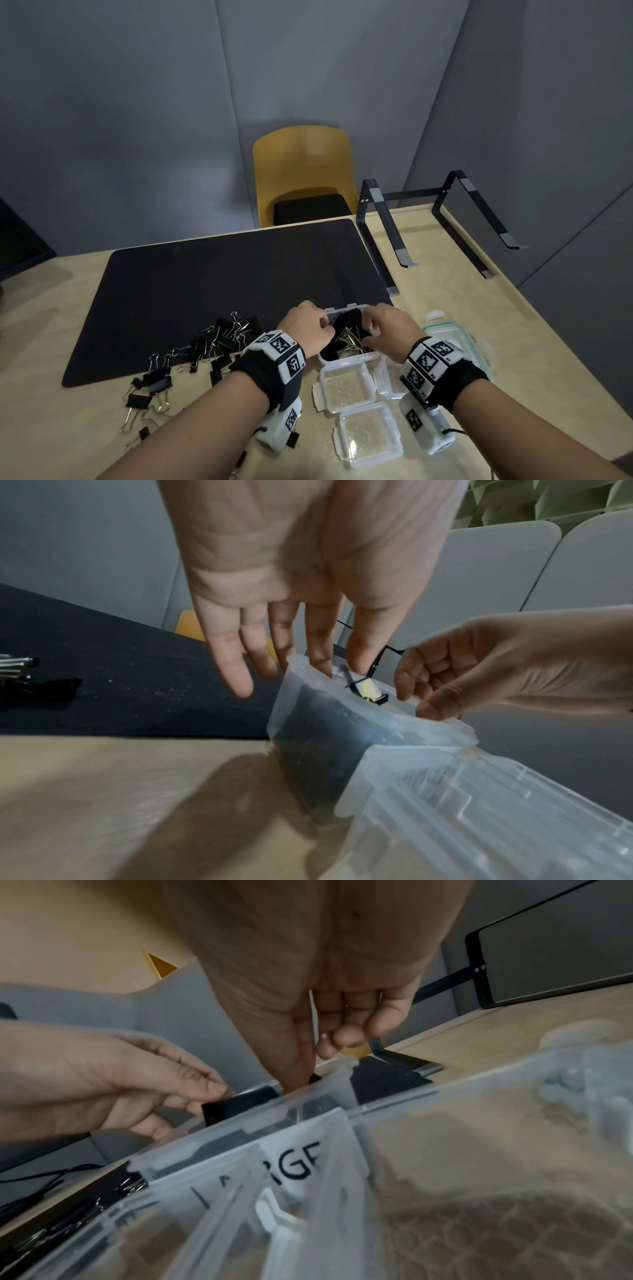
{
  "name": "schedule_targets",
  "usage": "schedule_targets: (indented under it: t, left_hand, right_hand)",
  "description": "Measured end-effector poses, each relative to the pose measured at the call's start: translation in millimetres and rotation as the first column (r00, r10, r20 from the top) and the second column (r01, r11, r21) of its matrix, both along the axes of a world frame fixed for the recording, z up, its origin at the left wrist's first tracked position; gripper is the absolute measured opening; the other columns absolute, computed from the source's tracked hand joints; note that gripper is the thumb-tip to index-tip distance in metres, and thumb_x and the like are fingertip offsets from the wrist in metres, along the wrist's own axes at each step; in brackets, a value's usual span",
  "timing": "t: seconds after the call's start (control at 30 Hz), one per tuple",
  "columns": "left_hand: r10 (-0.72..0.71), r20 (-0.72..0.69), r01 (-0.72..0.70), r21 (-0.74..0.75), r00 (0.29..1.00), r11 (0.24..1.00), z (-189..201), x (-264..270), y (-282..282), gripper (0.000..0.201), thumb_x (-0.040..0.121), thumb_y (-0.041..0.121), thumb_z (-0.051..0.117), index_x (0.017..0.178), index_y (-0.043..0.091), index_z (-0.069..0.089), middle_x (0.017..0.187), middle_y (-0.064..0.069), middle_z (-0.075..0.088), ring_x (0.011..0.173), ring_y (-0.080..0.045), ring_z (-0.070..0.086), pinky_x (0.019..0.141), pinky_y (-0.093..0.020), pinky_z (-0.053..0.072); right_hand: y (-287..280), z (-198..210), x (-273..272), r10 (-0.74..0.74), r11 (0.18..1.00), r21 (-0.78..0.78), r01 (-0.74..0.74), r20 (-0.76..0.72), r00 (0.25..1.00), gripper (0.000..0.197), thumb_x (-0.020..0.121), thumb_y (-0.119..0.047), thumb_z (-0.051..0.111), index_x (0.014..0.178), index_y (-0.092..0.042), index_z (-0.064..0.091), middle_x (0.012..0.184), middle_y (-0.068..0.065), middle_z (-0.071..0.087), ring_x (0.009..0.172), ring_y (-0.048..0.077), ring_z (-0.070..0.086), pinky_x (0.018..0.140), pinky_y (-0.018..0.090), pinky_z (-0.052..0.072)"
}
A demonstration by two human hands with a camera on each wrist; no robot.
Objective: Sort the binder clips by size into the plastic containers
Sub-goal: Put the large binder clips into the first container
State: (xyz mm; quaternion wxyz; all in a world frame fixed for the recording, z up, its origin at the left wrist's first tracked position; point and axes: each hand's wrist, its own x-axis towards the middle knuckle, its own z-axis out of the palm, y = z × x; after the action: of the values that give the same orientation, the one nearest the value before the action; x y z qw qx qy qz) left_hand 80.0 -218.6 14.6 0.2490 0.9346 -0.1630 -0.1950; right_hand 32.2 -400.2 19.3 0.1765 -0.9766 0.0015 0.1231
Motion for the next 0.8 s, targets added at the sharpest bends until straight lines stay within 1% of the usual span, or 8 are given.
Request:
schedule_targets:
  t: [0.1, 0.2, 0.37, 0.43, 0.57, 0.67, 0.73, 0.8]
  left_hand:
    - [-0.002, 0.012, 0.002, 0.009, 1.000, 1.000, -3, 2, 1, 0.024, 0.089, 0.036, 0.056, 0.092, 0.016, 0.068, 0.119, 0.002, 0.050, 0.109, -0.018, 0.051, 0.088, -0.028, 0.044]
    - [-0.007, 0.028, 0.007, 0.007, 1.000, 1.000, -3, 2, -1, 0.020, 0.087, 0.033, 0.059, 0.089, 0.017, 0.071, 0.120, 0.003, 0.051, 0.109, -0.018, 0.051, 0.089, -0.031, 0.047]
    - [-0.003, 0.035, 0.003, 0.007, 0.999, 1.000, -2, 2, -5, 0.018, 0.088, 0.030, 0.058, 0.096, 0.020, 0.070, 0.122, 0.002, 0.051, 0.108, -0.018, 0.053, 0.081, -0.025, 0.043]
    - [-0.008, 0.033, 0.008, 0.009, 0.999, 1.000, -3, 3, -6, 0.019, 0.088, 0.029, 0.058, 0.094, 0.018, 0.071, 0.121, 0.002, 0.051, 0.110, -0.018, 0.052, 0.081, -0.024, 0.043]
    - [-0.002, 0.055, 0.002, 0.009, 0.998, 1.000, -5, 2, -6, 0.023, 0.086, 0.029, 0.058, 0.077, 0.011, 0.069, 0.118, 0.006, 0.051, 0.114, -0.015, 0.043, 0.083, -0.022, 0.037]
    - [-0.013, 0.039, 0.014, -0.006, 0.999, 1.000, -6, -3, -5, 0.023, 0.084, 0.032, 0.060, 0.071, 0.014, 0.067, 0.118, 0.007, 0.050, 0.114, -0.013, 0.040, 0.085, -0.022, 0.034]
    - [-0.003, 0.028, 0.004, -0.035, 1.000, 0.999, -5, -6, -4, 0.013, 0.082, 0.032, 0.065, 0.082, 0.019, 0.065, 0.118, 0.007, 0.048, 0.113, -0.015, 0.042, 0.086, -0.023, 0.037]
    - [-0.015, 0.008, 0.016, -0.052, 1.000, 0.999, -5, -8, -4, 0.023, 0.079, 0.030, 0.067, 0.098, 0.025, 0.057, 0.119, 0.005, 0.045, 0.111, -0.018, 0.046, 0.088, -0.026, 0.042]
  right_hand:
    - [-7, 0, -1, -0.044, 0.998, 0.044, 0.044, 0.020, 0.999, 0.014, 0.080, -0.023, 0.064, 0.093, -0.023, 0.061, 0.090, -0.008, 0.046, 0.082, 0.012, 0.050, 0.080, 0.026, 0.043]
    - [-12, 0, -2, -0.057, 0.996, 0.063, 0.059, -0.026, 0.998, 0.017, 0.082, -0.022, 0.064, 0.099, -0.023, 0.064, 0.094, -0.005, 0.046, 0.083, 0.012, 0.049, 0.080, 0.023, 0.042]
    - [-11, -1, -6, -0.056, 0.991, 0.121, 0.059, -0.035, 0.998, 0.045, 0.082, -0.017, 0.064, 0.123, -0.033, 0.053, 0.097, -0.005, 0.043, 0.085, 0.011, 0.049, 0.082, 0.022, 0.043]
    - [-11, -2, -7, -0.052, 0.992, 0.112, 0.055, -0.034, 0.998, 0.051, 0.082, -0.018, 0.064, 0.128, -0.033, 0.047, 0.099, -0.005, 0.043, 0.086, 0.011, 0.049, 0.082, 0.024, 0.044]
    - [-11, -2, -9, -0.076, 0.992, 0.104, 0.077, -0.021, 0.997, 0.040, 0.083, -0.019, 0.063, 0.120, -0.024, 0.047, 0.108, -0.004, 0.046, 0.094, 0.015, 0.054, 0.087, 0.028, 0.046]
    - [-12, -3, -9, -0.095, 0.992, 0.085, 0.094, 0.005, 0.995, 0.023, 0.086, -0.020, 0.058, 0.109, -0.020, 0.053, 0.104, -0.003, 0.046, 0.087, 0.014, 0.051, 0.083, 0.028, 0.045]
    - [-12, -3, -9, -0.091, 0.993, 0.082, 0.090, 0.013, 0.996, 0.017, 0.088, -0.025, 0.056, 0.103, -0.018, 0.057, 0.101, -0.003, 0.044, 0.084, 0.013, 0.049, 0.080, 0.025, 0.042]
    - [-11, -3, -9, -0.088, 0.992, 0.095, 0.087, 0.012, 0.996, 0.018, 0.088, -0.031, 0.058, 0.100, -0.018, 0.060, 0.098, -0.004, 0.043, 0.081, 0.012, 0.048, 0.079, 0.025, 0.042]
